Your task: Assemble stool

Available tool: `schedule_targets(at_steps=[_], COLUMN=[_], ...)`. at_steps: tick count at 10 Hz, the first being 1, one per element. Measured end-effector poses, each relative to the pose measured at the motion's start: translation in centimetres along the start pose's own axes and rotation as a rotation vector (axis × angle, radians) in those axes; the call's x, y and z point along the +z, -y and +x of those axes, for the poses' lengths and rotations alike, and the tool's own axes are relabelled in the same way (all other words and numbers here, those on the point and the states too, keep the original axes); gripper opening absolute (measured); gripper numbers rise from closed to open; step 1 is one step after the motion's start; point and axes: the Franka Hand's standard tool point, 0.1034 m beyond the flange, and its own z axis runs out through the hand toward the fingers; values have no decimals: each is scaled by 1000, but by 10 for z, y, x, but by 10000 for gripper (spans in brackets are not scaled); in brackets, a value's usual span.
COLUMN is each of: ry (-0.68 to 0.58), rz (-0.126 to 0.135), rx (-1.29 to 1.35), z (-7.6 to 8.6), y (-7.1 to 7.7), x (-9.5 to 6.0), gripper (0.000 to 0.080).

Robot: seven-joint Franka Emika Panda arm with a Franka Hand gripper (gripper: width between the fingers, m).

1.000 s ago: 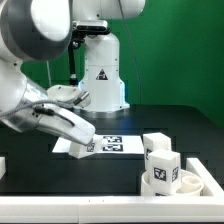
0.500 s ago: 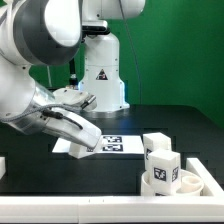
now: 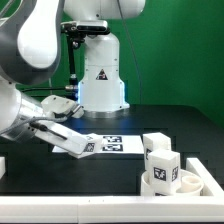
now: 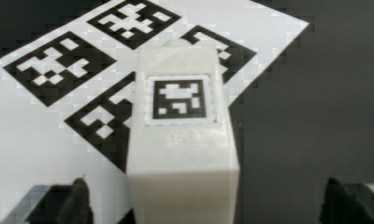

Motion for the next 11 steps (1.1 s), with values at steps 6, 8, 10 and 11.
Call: schedule_targets(at_steps=[6, 8, 10, 11], ry=[22, 20, -8, -64], rz=[-27, -28, -32, -33], rx=[47, 46, 31, 16], z=[-6, -6, -9, -13], y=[-2, -2, 8, 21], x=[25, 25, 18, 7], gripper=[531, 383, 333, 333])
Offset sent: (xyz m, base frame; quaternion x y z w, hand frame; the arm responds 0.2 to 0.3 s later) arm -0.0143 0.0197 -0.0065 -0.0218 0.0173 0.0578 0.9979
